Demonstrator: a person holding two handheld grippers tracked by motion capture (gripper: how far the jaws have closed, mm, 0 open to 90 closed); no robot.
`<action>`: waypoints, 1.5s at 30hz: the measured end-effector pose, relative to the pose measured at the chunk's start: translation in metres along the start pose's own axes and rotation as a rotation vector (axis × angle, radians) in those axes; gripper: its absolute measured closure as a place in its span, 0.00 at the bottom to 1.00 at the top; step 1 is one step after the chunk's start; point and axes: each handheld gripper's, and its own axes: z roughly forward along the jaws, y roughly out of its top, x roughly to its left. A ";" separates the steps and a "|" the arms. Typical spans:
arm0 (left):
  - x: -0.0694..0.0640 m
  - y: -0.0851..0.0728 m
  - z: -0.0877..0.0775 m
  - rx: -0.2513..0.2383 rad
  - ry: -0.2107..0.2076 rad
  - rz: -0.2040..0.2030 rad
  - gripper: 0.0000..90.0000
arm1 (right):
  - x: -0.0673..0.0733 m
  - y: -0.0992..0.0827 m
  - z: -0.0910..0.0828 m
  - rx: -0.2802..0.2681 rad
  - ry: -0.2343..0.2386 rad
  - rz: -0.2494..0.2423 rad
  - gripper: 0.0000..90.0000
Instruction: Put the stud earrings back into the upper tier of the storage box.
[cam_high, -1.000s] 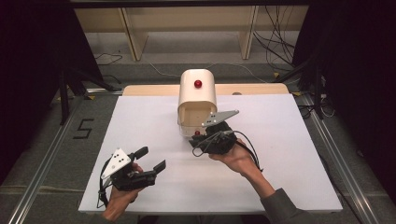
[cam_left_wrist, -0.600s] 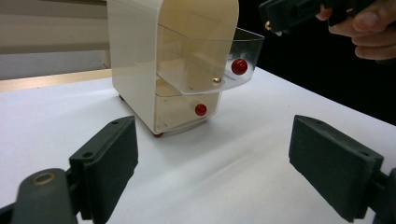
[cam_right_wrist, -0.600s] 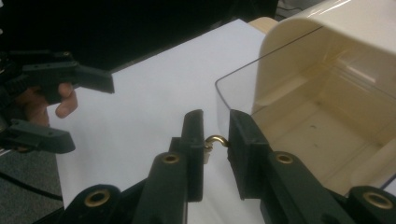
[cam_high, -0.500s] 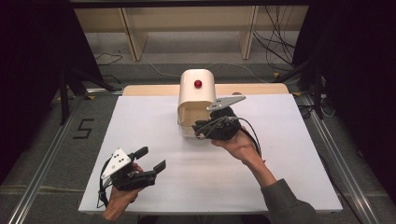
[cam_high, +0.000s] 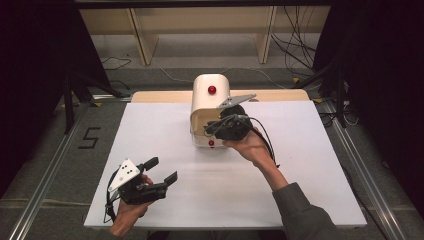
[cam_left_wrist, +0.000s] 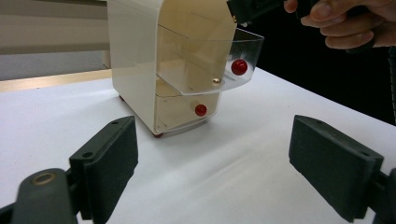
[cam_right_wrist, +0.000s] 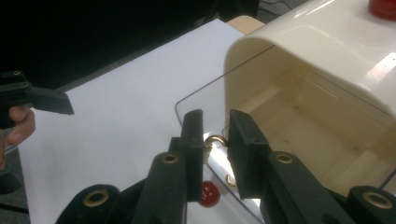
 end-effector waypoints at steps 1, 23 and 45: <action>0.000 0.000 0.000 0.000 -0.001 0.001 0.17 | -0.001 0.000 0.002 0.000 0.001 0.002 0.85; 0.000 0.000 0.000 -0.001 -0.001 0.000 0.17 | -0.003 0.002 0.015 0.011 0.014 0.020 0.69; 0.000 -0.001 0.001 0.009 -0.003 0.001 0.17 | 0.004 -0.033 -0.030 -0.074 -0.003 0.025 0.44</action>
